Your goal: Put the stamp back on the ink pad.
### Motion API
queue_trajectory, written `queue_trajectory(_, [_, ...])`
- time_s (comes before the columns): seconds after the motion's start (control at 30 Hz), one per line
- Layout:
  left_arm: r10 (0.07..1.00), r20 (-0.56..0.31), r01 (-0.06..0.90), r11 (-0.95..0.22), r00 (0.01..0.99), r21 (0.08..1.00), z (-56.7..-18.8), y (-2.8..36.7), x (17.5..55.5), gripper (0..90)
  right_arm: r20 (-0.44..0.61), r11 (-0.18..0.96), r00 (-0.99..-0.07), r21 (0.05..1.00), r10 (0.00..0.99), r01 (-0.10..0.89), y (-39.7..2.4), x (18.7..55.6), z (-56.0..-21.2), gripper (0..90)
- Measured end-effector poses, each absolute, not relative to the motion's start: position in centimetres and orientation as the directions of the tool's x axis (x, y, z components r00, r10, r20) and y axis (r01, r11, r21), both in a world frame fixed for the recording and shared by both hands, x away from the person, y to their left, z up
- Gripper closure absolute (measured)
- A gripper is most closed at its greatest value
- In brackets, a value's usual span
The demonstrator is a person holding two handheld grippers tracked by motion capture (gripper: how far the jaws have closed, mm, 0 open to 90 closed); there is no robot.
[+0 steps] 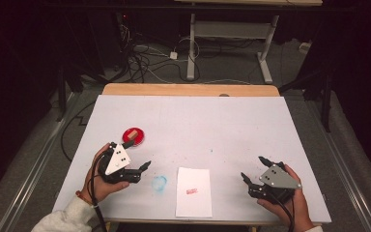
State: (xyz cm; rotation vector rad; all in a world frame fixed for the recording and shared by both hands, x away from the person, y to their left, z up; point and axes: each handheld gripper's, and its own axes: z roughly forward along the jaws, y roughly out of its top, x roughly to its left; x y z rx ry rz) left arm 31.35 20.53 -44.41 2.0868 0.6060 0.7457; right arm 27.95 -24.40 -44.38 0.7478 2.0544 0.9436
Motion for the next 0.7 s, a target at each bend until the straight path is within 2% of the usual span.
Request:
queue_trajectory(0.13, [0.637,0.308,0.166,-0.573,0.707,0.803,-45.3,20.4,31.0,17.0,-0.381,0.563,-0.559,0.804,0.736,0.192,-24.3,28.0,-44.4,25.8])
queue_trajectory(0.47, [0.601,0.280,0.219,-0.623,0.749,0.751,-48.2,20.3,29.7,17.2,-0.379,0.561,-0.558,0.804,0.738,0.196,-24.6,27.8,-44.5,25.8])
queue_trajectory(0.7, [0.581,0.304,0.182,-0.631,0.755,0.754,-48.1,19.8,29.0,17.2,-0.397,0.574,-0.553,0.797,0.733,0.189,-24.5,27.5,-44.4,25.7])
